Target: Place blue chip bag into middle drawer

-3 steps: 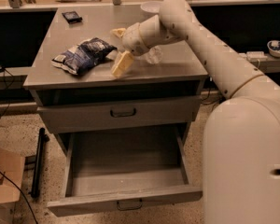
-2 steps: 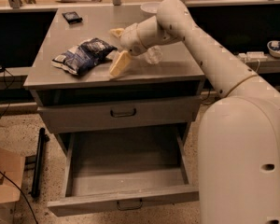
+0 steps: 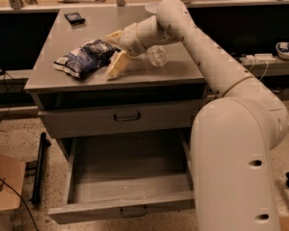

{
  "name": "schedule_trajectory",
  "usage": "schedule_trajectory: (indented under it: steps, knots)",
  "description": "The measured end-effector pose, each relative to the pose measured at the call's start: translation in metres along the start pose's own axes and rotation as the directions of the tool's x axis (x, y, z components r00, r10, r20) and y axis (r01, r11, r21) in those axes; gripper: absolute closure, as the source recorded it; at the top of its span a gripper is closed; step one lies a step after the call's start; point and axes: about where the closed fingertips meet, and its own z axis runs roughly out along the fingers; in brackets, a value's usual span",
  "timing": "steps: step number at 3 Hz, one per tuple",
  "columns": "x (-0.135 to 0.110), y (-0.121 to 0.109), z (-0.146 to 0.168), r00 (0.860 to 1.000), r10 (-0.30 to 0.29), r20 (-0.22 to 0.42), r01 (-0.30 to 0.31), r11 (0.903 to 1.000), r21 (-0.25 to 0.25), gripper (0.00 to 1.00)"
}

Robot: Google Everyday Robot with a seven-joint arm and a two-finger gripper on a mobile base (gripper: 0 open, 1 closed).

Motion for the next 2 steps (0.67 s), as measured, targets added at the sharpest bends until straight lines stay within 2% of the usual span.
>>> schedule_trajectory:
  steps: [1,2]
  knots:
    - [-0.0033,0.0024,-0.002,1.0,0.0,0.0,0.0,1.0,0.0,0.5]
    - [-0.006,0.002,-0.0004,1.0,-0.005,0.004,0.005,1.0,0.001,0.81]
